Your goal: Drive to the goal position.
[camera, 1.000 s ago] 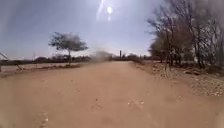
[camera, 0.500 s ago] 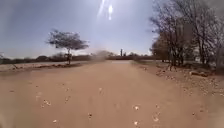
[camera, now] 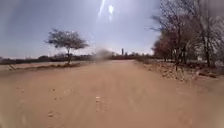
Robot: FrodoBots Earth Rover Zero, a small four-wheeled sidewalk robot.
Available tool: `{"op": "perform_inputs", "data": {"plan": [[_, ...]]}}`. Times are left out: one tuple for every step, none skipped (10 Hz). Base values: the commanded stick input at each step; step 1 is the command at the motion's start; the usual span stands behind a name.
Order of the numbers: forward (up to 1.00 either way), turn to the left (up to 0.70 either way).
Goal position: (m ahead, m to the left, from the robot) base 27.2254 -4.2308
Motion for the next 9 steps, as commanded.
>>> {"op": "perform_inputs", "data": {"plan": [[1.0,0.0],[1.0,0.0],[1.0,0.0],[1.0,-0.03],[1.0,-0.14],[1.0,-0.26],[1.0,-0.17],[1.0,-0.06],[1.0,0.0]]}}
